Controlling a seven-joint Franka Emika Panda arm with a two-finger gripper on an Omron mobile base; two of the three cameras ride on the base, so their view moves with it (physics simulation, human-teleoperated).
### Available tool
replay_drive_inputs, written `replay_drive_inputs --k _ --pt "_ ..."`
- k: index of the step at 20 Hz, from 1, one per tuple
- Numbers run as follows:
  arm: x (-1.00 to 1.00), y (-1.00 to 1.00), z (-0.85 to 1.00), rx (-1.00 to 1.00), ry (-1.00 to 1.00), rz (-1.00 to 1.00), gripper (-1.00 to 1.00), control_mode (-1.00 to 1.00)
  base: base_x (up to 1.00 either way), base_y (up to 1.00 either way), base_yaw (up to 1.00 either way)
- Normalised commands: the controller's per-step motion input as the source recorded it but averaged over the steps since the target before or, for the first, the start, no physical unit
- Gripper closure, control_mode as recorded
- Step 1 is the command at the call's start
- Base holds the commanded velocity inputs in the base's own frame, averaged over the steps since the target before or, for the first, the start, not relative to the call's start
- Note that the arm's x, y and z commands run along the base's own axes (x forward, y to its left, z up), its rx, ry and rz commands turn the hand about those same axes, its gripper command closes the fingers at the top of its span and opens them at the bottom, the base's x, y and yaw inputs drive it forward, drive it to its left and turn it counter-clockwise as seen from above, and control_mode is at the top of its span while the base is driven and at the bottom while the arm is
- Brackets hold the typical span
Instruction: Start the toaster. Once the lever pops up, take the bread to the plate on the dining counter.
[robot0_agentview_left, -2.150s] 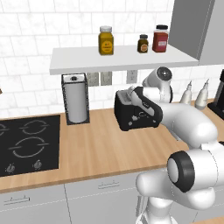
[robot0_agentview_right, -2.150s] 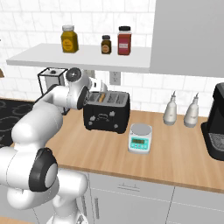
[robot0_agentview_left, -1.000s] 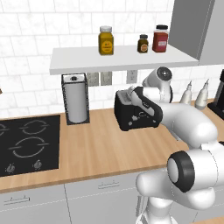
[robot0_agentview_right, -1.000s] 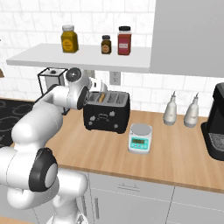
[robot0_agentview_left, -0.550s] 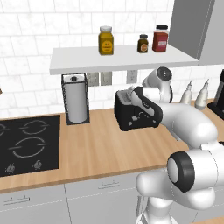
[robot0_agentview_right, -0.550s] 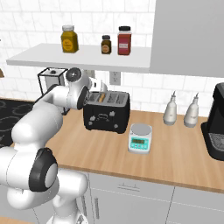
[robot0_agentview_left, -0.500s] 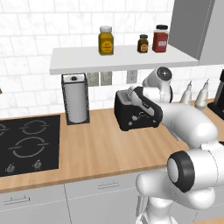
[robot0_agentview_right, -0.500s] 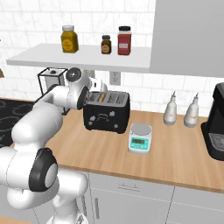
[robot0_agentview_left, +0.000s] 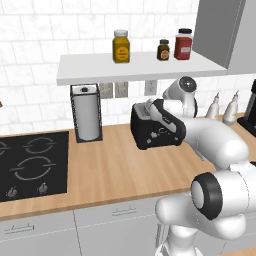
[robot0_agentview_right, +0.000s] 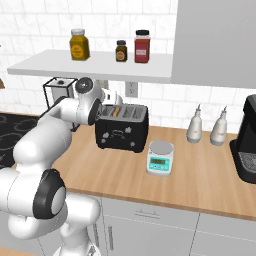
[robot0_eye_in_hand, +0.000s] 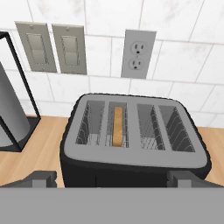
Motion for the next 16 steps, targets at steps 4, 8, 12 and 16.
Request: replay_drive_inputs --k 4,8,12,16 --pt "0.0 0.0 0.0 0.0 0.0 0.0 -1.0 -1.0 0.0 0.0 0.0" --pt "0.0 0.0 0.0 0.0 0.0 0.0 -1.0 -1.0 0.0 0.0 0.0" --pt "0.0 0.0 0.0 0.0 0.0 0.0 -1.0 -1.0 0.0 0.0 0.0" --pt "0.0 0.0 0.0 0.0 0.0 0.0 -1.0 -1.0 0.0 0.0 0.0"
